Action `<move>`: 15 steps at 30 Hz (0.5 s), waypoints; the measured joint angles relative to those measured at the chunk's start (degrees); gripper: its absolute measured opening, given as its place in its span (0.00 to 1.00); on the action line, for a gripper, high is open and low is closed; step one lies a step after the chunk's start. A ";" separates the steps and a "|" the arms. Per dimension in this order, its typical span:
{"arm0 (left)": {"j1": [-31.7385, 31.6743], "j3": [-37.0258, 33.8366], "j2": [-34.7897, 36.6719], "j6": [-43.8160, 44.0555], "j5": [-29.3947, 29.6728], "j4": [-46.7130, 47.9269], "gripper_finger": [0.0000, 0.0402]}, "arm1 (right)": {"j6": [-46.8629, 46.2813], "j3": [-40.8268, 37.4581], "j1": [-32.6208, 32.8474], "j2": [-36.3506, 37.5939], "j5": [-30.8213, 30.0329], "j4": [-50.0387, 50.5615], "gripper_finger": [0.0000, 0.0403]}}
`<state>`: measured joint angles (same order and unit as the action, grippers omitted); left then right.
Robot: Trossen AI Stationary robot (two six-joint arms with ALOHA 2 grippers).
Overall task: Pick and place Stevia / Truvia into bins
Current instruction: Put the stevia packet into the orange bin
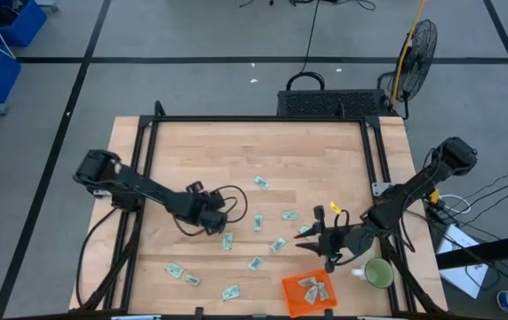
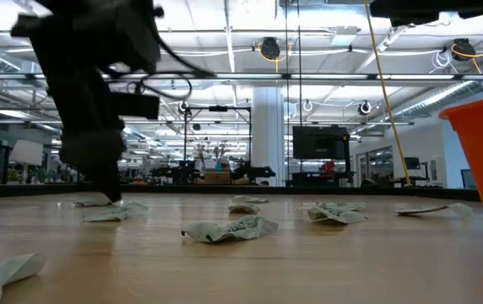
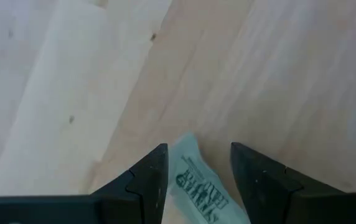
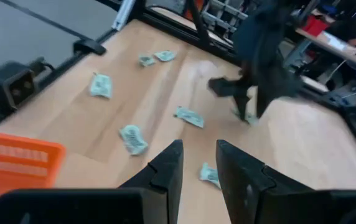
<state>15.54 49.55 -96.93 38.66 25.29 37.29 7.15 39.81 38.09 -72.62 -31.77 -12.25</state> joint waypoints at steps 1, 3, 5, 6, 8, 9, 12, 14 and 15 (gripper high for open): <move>-0.28 0.10 -0.53 0.83 -0.07 0.02 0.45 | 0.64 0.00 -0.39 -0.04 0.02 -0.19 0.23; -0.78 0.38 -1.61 2.35 0.19 0.01 0.45 | 1.02 0.00 -1.05 -0.04 0.08 -0.23 0.23; -1.06 0.27 -1.75 3.09 0.27 0.27 0.45 | 1.08 0.00 -1.75 -0.04 0.16 -0.02 0.23; -1.23 0.27 -1.77 3.09 0.19 0.12 0.45 | 1.08 0.01 -2.14 -0.04 0.23 0.00 0.23; -1.78 0.31 -1.76 3.07 -0.59 0.20 0.42 | 1.19 0.00 -2.72 -0.04 0.24 0.28 0.23; -2.07 0.26 -1.59 3.00 -1.13 0.21 0.40 | 1.24 0.00 -3.10 -0.04 0.26 0.27 0.23; -3.35 0.25 -1.54 1.12 -3.86 0.17 0.28 | 1.27 0.00 -3.98 -0.04 0.24 0.46 0.23; -4.15 0.25 -1.55 -0.22 -5.17 -0.18 0.18 | 1.25 0.00 -4.66 -0.04 0.28 0.46 0.23; -4.38 0.38 -1.50 -0.83 -5.70 -0.32 0.12 | 1.25 0.00 -5.04 -0.04 0.27 0.43 0.23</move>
<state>11.16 49.93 -98.42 37.83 19.58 36.97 8.40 39.81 33.05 -72.66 -31.50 -11.82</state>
